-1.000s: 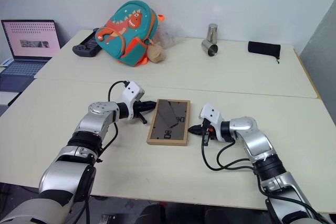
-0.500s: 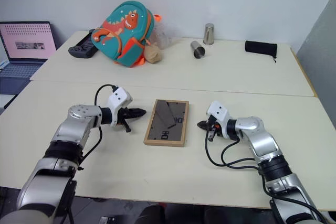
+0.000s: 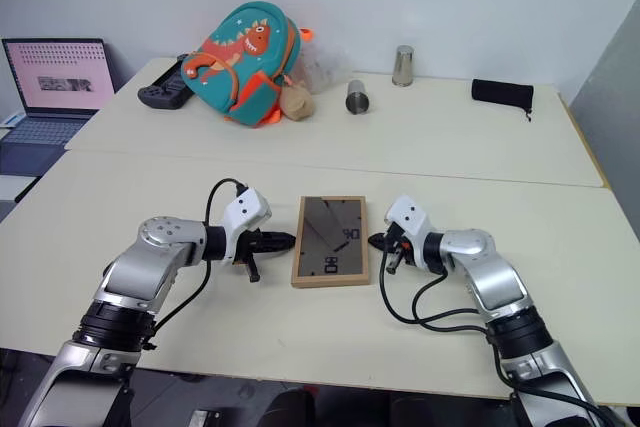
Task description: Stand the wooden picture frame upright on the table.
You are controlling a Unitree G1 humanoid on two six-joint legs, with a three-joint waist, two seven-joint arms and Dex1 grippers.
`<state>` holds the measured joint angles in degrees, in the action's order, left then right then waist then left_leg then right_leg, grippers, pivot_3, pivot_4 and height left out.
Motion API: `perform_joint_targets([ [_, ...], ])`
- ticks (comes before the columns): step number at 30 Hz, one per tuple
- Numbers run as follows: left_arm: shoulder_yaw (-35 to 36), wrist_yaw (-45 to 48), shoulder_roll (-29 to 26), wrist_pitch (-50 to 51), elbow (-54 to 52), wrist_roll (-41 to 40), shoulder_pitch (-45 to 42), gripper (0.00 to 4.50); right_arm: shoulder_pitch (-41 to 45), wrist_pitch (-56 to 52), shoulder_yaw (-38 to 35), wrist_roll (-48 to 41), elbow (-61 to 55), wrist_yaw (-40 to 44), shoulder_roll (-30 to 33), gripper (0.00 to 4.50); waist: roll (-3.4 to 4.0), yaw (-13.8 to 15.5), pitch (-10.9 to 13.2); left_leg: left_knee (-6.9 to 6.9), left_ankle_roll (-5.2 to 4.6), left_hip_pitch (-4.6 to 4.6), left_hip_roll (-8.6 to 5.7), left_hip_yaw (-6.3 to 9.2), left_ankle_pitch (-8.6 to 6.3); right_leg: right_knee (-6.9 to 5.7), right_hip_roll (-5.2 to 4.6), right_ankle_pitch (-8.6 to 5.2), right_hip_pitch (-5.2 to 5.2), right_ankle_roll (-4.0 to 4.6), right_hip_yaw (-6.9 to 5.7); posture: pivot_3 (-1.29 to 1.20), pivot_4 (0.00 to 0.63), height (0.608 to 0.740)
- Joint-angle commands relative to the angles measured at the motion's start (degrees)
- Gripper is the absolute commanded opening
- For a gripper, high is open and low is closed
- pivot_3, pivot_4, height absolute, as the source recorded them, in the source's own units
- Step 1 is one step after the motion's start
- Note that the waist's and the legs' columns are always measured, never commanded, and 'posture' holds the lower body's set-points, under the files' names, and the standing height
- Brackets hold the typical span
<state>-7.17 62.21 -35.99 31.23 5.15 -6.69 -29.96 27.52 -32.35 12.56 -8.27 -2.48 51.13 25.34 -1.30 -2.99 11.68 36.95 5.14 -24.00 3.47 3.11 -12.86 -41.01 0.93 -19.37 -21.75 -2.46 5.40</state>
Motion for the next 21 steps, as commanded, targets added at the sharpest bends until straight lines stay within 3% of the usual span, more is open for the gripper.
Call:
perform_joint_targets([
  [1,-2.71,4.68,-0.95,0.69,-6.58,-3.16,0.07,0.0,-2.2,-1.26,-0.18,-2.88,-8.15,2.61,2.65,0.01,0.0,-0.03,0.0,0.0,0.0,0.0,0.0,-0.01,0.0,0.01,0.0,0.0,0.0,0.0,0.02,0.0,0.15,0.74],
  [9,-5.6,7.65,-4.63,-1.48,-4.0,-0.87,0.23,0.0,-5.14,-2.16,-1.06,-3.44,-10.46,2.76,6.41,0.01,-0.01,-0.26,0.0,0.0,-0.01,0.05,0.0,-0.04,0.0,0.0,0.03,0.0,0.0,-0.01,0.08,0.0,0.15,0.74],
  [16,-2.44,4.99,-8.05,-9.83,8.84,1.76,-3.62,0.0,-4.96,1.25,-3.62,-2.34,-5.54,2.84,10.36,0.01,-0.01,-0.3,0.0,0.01,-0.02,0.09,0.0,-0.05,0.01,0.0,0.03,0.0,0.02,-0.01,0.08,0.0,0.15,0.74],
  [21,1.05,13.09,-13.26,-4.53,9.72,-4.17,-1.87,0.89,-2.98,7.76,-4.07,-0.96,1.89,4.04,12.21,0.0,0.0,-0.61,0.0,-0.02,-0.05,0.08,0.02,-0.07,0.02,0.0,0.06,0.0,-0.02,-0.01,0.1,0.0,0.15,0.74],
])
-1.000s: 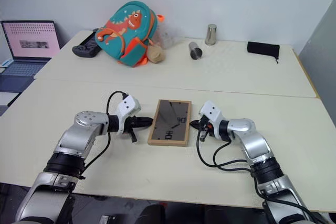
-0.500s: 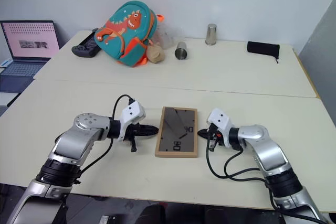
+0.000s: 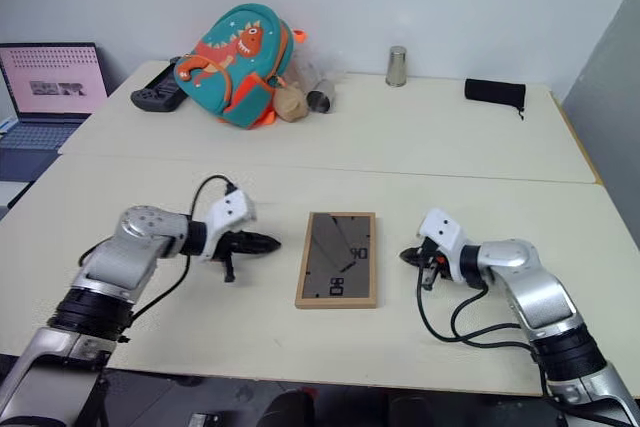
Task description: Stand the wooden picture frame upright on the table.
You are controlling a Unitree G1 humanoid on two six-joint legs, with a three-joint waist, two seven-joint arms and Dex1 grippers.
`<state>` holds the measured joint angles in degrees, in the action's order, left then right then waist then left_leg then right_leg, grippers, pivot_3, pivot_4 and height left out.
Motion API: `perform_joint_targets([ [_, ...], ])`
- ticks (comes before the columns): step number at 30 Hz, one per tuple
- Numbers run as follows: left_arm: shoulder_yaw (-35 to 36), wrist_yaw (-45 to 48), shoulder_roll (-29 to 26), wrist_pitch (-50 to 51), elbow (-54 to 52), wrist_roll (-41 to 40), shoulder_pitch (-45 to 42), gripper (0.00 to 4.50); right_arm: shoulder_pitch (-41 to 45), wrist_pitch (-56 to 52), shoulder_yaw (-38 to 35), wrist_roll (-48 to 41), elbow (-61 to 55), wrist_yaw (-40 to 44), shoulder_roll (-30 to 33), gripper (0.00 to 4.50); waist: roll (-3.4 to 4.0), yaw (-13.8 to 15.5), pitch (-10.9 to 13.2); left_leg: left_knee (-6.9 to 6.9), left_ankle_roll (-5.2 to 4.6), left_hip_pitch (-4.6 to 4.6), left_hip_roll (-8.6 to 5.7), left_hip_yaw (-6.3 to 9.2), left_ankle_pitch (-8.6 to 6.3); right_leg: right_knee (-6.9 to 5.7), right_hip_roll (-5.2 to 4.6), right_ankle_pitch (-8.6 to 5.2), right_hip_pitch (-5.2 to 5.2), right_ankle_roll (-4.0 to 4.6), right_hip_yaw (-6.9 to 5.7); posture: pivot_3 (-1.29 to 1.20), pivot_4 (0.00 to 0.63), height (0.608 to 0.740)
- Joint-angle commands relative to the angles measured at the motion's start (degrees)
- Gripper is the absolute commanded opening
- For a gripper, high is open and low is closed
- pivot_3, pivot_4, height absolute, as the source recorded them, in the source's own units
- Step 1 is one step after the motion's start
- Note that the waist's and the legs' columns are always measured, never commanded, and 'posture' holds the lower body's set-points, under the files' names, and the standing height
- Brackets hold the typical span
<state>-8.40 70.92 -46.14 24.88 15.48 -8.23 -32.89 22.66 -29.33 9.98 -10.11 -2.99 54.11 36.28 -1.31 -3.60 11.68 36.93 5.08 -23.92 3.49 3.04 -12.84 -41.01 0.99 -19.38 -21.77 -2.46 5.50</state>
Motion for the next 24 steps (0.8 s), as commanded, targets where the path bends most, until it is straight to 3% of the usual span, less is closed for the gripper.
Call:
perform_joint_targets([
  [1,2.27,5.35,-4.02,2.29,-0.16,-2.89,1.56,1.06,2.32,6.19,-1.4,1.3,3.95,1.24,1.54,0.0,0.0,-0.01,0.0,0.0,0.0,0.0,0.0,-0.01,0.0,0.0,0.0,0.0,0.0,0.0,0.01,0.0,0.15,0.74],
  [6,6.65,9.73,-6.45,20.81,-1.27,-12.87,0.83,2.06,6.29,10.61,-2.35,1.43,11.94,2.8,2.5,0.0,0.0,0.16,0.01,-0.01,0.0,-0.04,-0.01,-0.05,0.0,0.04,-0.03,0.0,-0.02,0.01,0.01,0.0,0.15,0.74],
  [10,7.18,9.09,-6.49,29.0,-3.85,-16.75,1.33,3.01,7.09,12.61,-2.13,1.43,13.69,4.51,2.36,0.0,0.0,0.44,0.01,0.0,0.0,-0.04,0.0,0.03,0.0,0.02,-0.02,-0.01,0.0,0.0,-0.08,0.0,0.15,0.74],
  [15,12.0,1.97,-1.11,51.14,-2.77,-25.31,-3.51,4.1,6.03,13.15,-1.45,1.88,12.98,4.79,1.82,0.0,-0.02,0.53,0.02,0.01,0.0,-0.05,-0.01,0.05,0.0,0.0,-0.03,-0.01,0.01,0.0,-0.09,0.0,0.15,0.74],
  [17,11.41,0.74,-0.66,54.7,-3.96,-26.6,-2.47,4.45,4.68,12.48,-1.37,1.63,11.13,4.99,1.87,0.0,-0.01,0.34,0.02,0.04,0.0,-0.07,-0.01,0.09,0.0,-0.01,-0.02,-0.01,0.02,0.0,-0.13,0.0,0.15,0.74],
  [21,11.02,-2.26,0.74,61.98,-4.57,-29.7,-1.92,4.45,1.63,11.0,-0.97,1.09,6.67,5.55,2.19,0.0,-0.01,0.11,0.01,0.01,0.01,-0.02,0.01,0.06,0.0,-0.02,-0.02,-0.01,0.02,0.01,-0.08,0.0,0.15,0.74],
  [24,6.29,-2.5,0.01,66.55,-8.63,-32.45,-0.25,4.45,-1.52,8.73,-0.55,0.2,1.65,5.6,2.03,0.0,-0.01,0.13,0.01,0.0,0.01,0.0,0.04,0.07,0.0,-0.03,-0.01,0.0,0.03,0.01,-0.09,0.0,0.15,0.74],
])
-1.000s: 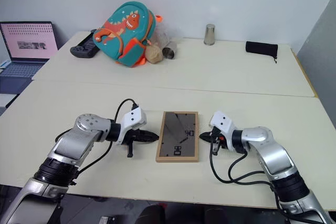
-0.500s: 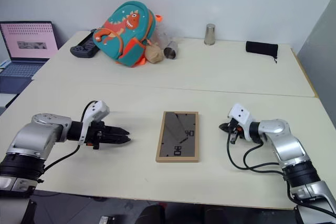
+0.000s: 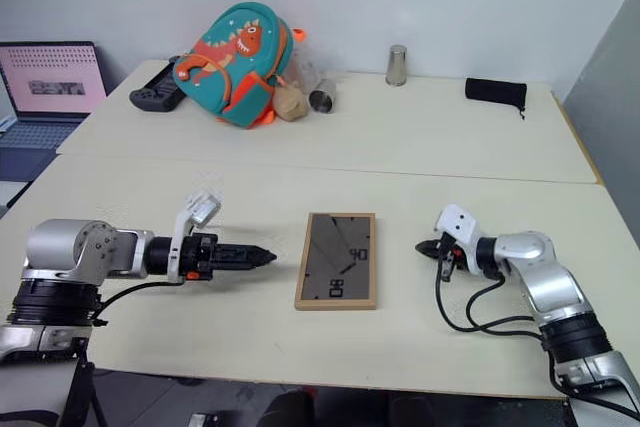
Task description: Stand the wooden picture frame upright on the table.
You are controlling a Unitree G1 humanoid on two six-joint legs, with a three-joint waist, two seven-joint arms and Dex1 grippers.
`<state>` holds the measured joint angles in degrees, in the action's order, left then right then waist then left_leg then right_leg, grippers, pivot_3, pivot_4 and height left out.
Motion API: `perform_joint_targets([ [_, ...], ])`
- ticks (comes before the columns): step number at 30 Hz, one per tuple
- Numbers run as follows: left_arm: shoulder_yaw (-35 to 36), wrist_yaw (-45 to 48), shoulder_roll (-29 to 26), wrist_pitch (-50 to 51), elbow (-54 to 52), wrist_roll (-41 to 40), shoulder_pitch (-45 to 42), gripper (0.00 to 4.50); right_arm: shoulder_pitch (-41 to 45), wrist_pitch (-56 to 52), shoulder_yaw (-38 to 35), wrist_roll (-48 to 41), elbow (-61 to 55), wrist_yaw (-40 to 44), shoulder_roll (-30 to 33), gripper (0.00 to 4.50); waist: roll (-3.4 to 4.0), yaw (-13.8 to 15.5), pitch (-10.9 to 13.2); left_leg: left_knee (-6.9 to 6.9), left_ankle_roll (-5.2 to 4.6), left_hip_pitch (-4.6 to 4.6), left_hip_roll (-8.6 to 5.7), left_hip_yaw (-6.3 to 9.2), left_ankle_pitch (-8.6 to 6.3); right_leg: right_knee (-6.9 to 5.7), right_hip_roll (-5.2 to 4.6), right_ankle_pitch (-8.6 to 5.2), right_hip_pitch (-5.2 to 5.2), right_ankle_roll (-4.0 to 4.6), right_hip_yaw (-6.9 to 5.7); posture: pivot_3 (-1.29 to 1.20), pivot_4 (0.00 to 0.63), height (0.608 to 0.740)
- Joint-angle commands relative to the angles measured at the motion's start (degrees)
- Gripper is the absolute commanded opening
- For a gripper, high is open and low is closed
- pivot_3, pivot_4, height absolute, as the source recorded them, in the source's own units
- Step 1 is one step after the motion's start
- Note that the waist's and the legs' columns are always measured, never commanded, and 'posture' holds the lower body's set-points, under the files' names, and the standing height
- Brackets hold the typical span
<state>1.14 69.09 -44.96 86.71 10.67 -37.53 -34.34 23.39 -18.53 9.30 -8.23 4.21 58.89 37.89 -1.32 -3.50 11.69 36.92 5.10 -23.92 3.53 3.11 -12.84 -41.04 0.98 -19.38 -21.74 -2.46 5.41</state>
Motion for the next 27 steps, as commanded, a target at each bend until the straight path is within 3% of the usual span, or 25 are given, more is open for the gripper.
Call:
perform_joint_targets([
  [1,-4.72,-1.09,-1.18,4.76,-4.68,-3.28,1.59,4.45,-3.05,-2.88,0.27,-1.84,-6.91,0.55,0.13,0.0,0.0,0.05,0.0,0.0,0.0,0.0,-0.02,-0.01,0.0,0.0,-0.01,0.0,0.0,0.0,0.01,0.0,0.15,0.74],
  [11,-6.92,-7.46,7.24,-3.24,3.72,-0.08,-2.32,4.45,-4.58,-8.82,3.96,-1.59,-14.33,-3.72,-5.38,0.0,0.04,0.61,-0.06,0.07,-0.01,0.25,-0.11,0.03,0.01,0.02,-0.04,0.02,0.33,-0.06,0.01,0.0,0.15,0.74],
  [17,-8.57,-6.54,8.53,-5.23,4.21,-0.89,-2.64,4.45,-1.75,-9.0,6.95,0.73,-12.27,-6.52,-9.52,0.0,0.07,0.88,-0.1,0.06,0.0,0.25,-0.12,0.03,0.01,0.06,-0.08,0.03,0.34,-0.06,0.02,0.0,0.15,0.74],
  [27,-7.9,-7.16,9.98,-6.57,2.38,-1.9,-0.88,4.45,-0.91,-8.62,8.47,0.88,-12.1,-6.38,-10.02,0.0,0.07,1.53,-0.1,0.05,-0.01,0.21,-0.13,0.02,0.01,0.14,-0.08,0.03,0.33,-0.06,0.01,0.0,0.15,0.74],
])
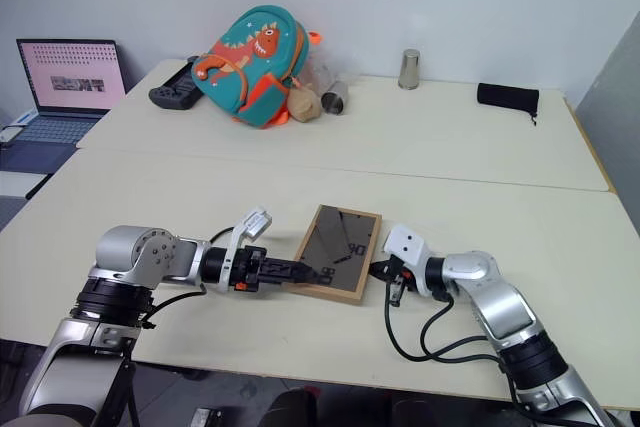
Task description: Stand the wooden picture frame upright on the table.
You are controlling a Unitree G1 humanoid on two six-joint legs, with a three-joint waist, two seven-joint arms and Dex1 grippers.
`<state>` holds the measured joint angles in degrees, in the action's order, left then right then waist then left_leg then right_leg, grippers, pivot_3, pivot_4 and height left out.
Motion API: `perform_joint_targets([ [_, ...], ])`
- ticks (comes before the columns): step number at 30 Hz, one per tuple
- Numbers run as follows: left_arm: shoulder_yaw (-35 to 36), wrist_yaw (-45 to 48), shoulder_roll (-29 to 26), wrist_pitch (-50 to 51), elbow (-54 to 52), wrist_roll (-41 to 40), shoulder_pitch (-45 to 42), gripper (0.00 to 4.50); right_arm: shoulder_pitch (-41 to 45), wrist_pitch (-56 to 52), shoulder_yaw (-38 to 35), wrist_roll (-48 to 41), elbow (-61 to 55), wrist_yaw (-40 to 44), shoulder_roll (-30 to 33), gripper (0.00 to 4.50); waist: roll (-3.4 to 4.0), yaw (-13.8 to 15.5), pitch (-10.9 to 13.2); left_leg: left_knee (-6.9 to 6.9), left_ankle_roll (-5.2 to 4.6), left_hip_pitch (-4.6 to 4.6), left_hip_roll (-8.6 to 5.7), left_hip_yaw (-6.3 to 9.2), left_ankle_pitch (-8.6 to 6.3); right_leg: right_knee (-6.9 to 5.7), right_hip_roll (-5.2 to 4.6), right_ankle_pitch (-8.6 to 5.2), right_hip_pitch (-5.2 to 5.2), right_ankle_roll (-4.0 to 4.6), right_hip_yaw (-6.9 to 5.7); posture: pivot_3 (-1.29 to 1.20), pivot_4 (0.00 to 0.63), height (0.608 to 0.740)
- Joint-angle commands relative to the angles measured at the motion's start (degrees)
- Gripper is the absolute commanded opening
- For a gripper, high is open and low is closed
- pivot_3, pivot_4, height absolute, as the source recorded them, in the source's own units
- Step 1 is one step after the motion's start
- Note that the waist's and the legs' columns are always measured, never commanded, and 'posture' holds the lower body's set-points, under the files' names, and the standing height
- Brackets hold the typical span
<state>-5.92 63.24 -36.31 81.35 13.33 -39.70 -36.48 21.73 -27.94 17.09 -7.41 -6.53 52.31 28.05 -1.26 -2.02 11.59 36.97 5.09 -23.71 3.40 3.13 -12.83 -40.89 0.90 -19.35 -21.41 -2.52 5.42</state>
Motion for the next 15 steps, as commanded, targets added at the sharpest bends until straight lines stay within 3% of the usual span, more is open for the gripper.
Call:
perform_joint_targets([
  [1,-0.08,-1.61,1.72,-1.63,0.18,0.22,1.22,4.28,0.56,1.09,0.84,0.2,-1.22,0.32,-0.07,0.0,0.0,0.08,0.0,0.0,0.0,0.0,0.0,0.0,0.0,0.0,0.0,0.0,0.0,0.0,0.0,0.0,0.15,0.74],
  [15,5.97,-3.82,5.0,-1.36,0.24,-3.02,0.85,1.54,0.21,1.71,1.47,0.59,-1.16,0.36,-0.37,0.0,-0.03,0.1,-0.01,0.0,0.0,-0.04,0.02,0.01,0.0,0.02,0.01,0.0,-0.03,0.0,-0.02,0.0,0.15,0.74],
])
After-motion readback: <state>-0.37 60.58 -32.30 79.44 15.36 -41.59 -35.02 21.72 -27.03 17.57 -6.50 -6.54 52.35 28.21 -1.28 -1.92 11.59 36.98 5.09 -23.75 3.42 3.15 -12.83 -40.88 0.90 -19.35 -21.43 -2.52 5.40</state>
